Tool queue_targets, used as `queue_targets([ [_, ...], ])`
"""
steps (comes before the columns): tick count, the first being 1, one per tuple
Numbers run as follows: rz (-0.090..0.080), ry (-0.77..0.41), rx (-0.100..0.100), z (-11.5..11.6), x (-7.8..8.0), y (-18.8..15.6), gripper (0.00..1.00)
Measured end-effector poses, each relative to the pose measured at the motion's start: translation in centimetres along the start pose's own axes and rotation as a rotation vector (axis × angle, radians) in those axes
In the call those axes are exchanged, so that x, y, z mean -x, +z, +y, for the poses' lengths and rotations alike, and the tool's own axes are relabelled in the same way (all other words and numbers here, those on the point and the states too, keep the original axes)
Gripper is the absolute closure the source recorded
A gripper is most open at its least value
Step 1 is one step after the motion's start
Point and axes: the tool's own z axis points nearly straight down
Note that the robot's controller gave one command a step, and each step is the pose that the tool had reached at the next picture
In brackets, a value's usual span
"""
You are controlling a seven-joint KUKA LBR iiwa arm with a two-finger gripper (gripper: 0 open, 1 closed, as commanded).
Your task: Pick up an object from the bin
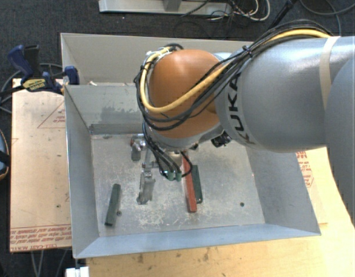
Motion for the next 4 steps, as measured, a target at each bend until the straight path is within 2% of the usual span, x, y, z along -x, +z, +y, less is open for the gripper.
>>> queue_targets([
  [1,-0.003,0.107,0.001,3.9,-0.9,15.1,0.00],
  [2,-0.015,0.204,0.002,-4.3,-3.6,14.9,0.00],
  [3,-0.015,0.201,0.006,0.1,6.5,14.8,0.00],
  [4,-0.020,0.158,0.003,-2.7,12.4,6.8,0.00],
])
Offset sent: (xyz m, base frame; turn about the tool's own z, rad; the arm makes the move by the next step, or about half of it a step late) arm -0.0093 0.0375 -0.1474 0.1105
